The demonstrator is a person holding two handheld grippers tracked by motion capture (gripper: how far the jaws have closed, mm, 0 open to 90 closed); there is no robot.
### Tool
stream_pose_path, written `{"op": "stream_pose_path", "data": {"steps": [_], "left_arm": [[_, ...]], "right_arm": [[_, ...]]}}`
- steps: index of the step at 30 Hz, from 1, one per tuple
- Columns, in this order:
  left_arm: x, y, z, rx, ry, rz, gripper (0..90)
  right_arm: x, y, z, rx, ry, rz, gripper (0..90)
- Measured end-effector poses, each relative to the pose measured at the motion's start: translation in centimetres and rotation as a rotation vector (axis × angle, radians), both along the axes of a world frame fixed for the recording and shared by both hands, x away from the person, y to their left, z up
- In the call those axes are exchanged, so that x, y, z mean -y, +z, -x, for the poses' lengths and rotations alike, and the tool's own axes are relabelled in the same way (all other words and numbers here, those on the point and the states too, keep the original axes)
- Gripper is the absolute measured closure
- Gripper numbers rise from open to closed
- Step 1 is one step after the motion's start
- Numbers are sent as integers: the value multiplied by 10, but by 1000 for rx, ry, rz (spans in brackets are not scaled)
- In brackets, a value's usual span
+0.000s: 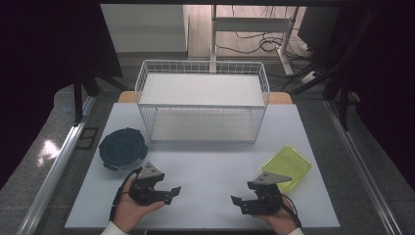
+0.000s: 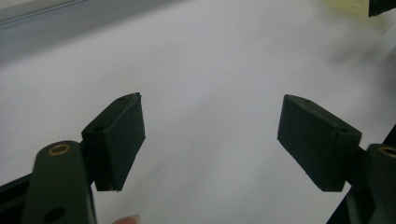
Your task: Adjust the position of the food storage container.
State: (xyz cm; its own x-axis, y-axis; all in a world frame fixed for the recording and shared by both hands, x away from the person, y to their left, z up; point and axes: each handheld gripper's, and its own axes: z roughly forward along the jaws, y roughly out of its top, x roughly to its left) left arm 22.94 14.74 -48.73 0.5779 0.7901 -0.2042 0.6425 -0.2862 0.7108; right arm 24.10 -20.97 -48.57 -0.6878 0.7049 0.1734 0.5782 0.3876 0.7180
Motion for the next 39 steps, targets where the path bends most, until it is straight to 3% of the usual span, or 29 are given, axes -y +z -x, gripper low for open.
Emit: {"op": "stream_pose_path", "data": {"steps": [6, 9, 13, 18, 28, 33, 36, 39], "left_arm": [[1, -1, 0, -1, 1, -11, 230], [0, -3, 3, 2, 0, -34, 229], [1, 0, 4, 18, 5, -29, 232], [6, -1, 3, 18, -28, -45, 236], [11, 1, -5, 28, -52, -49, 239], [10, 5, -7, 55, -45, -46, 246], [8, 11, -6, 28, -56, -43, 285], [6, 16, -6, 38, -59, -39, 285]], "right_arm": [[3, -3, 0, -15, 4, 4, 198], [0, 0, -2, 1, 7, 17, 198], [1, -1, 4, 11, -3, 30, 198], [1, 4, 8, 34, -13, 25, 198], [7, -2, 6, 19, -28, 38, 198], [13, -2, 7, 24, -36, 38, 198], [16, 0, 7, 27, -54, 24, 198], [17, 4, 9, 46, -63, 12, 198]]}}
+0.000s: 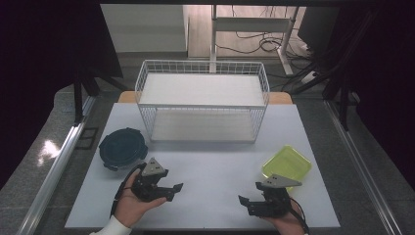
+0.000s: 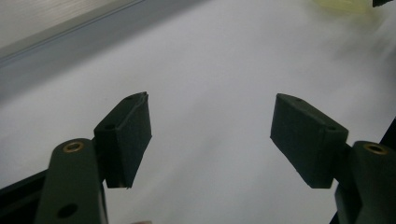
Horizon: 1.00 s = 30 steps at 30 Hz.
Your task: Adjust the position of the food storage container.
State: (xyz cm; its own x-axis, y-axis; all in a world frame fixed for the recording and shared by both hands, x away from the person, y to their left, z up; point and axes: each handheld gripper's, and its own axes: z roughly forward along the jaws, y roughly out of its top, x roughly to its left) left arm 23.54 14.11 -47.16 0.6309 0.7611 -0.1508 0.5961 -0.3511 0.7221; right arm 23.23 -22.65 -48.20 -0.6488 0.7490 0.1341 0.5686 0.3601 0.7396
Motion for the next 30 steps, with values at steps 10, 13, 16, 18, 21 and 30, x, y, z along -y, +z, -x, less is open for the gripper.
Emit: {"op": "stream_pose_path", "data": {"steps": [10, 13, 16, 18, 21, 30], "left_arm": [[-13, 15, -1, -7, -7, 11, 288], [-22, 22, -7, 3, 21, -12, 286], [-33, 32, -10, 7, 38, 6, 290], [-39, 40, -12, 21, 49, 0, 290], [-48, 53, -18, 53, 56, -46, 287], [-80, 78, -44, 86, 100, -51, 279]], "right_arm": [[-1, 3, -2, 9, 13, -3, 205], [-1, 4, -4, 4, 22, -12, 206], [-2, 2, -5, -6, 30, -11, 206], [-3, 1, -5, -18, 36, -5, 207], [-3, 1, -5, -16, 30, -8, 207], [-9, 0, -8, -30, 34, 2, 190]]}}
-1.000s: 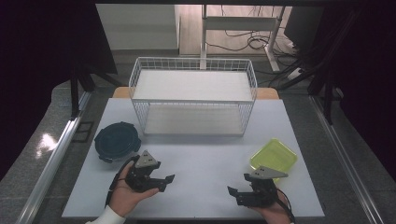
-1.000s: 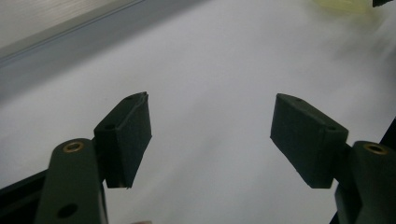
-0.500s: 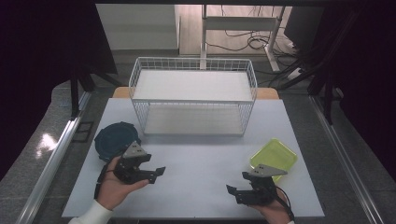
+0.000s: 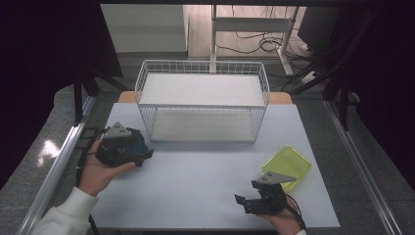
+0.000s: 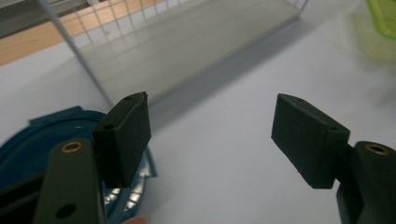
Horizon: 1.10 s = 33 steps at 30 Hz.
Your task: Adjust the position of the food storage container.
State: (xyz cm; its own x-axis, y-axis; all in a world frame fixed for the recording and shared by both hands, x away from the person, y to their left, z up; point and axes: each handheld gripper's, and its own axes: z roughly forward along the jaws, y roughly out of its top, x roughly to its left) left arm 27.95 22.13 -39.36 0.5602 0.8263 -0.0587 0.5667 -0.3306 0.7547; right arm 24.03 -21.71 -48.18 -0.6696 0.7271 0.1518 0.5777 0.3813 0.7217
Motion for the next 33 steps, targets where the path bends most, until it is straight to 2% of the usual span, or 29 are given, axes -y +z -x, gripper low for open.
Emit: {"op": "stream_pose_path", "data": {"steps": [5, 11, 14, 21, 33], "left_arm": [[-11, 4, -14, 6, 14, -19, 281], [-29, -1, -31, -7, 40, -31, 286], [-40, -4, -40, -19, 33, -47, 337], [-64, -13, -62, -52, 98, -60, 348], [-89, -34, -99, -119, 179, -71, 522]], "right_arm": [[-1, -1, 0, -5, 1, 7, 187], [1, -1, 1, 0, -19, 12, 170], [0, -1, 1, -2, -17, 12, 171], [-1, -3, 0, -10, -13, 22, 170], [-1, -5, 0, -14, -9, 31, 171]]}}
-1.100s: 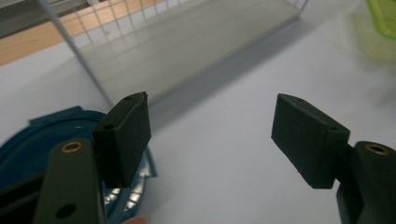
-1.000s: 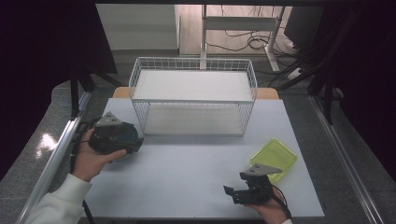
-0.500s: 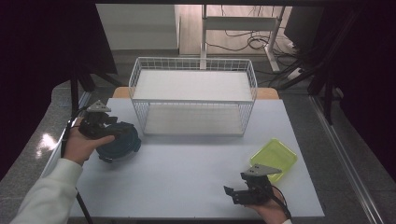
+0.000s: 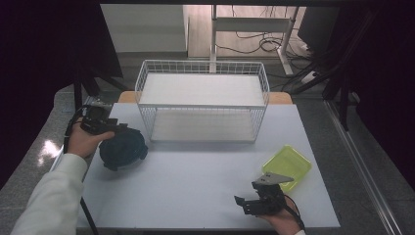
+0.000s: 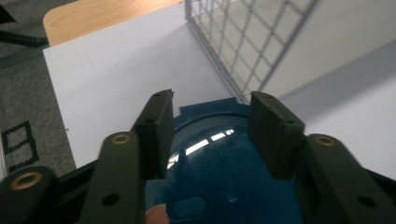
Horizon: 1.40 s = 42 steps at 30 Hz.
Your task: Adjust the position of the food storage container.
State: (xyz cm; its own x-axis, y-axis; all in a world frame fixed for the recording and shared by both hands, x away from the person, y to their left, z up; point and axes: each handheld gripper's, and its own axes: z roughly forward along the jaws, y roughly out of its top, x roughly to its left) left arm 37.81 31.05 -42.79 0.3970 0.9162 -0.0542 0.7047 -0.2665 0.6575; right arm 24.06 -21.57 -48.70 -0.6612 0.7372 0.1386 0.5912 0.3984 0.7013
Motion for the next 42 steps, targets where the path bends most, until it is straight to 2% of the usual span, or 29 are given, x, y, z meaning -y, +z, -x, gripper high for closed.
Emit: {"op": "stream_pose_path", "data": {"steps": [5, 8, 10, 14, 18, 20, 27, 34, 40, 42], "left_arm": [[-11, -11, -12, -37, 26, 31, 623], [-18, -17, -19, -71, 26, 36, 732], [-22, -21, -23, -90, 40, 24, 797], [-28, -27, -30, -95, 81, -7, 893], [-34, -36, -36, -109, 107, -71, 900], [-36, -40, -39, -127, 114, -83, 900], [-36, -48, -41, -160, 78, -143, 900], [-34, -56, -43, -207, 57, -161, 900], [-36, -58, -41, -204, 67, -136, 900], [-35, -57, -40, -204, 66, -146, 900]], "right_arm": [[0, 0, 0, -1, 2, 7, 171], [0, -1, 0, -1, -1, 8, 171], [0, -1, -1, -3, -2, 10, 171], [0, -2, -1, -6, 0, 17, 171], [2, -1, -2, -1, -10, 13, 171], [3, -1, -2, -5, -14, 16, 171], [5, -2, -4, -3, -21, 17, 171], [6, -2, -4, 3, -21, 24, 172], [7, -1, -4, -1, -31, 26, 172], [8, -1, -5, 4, -30, 27, 172]]}}
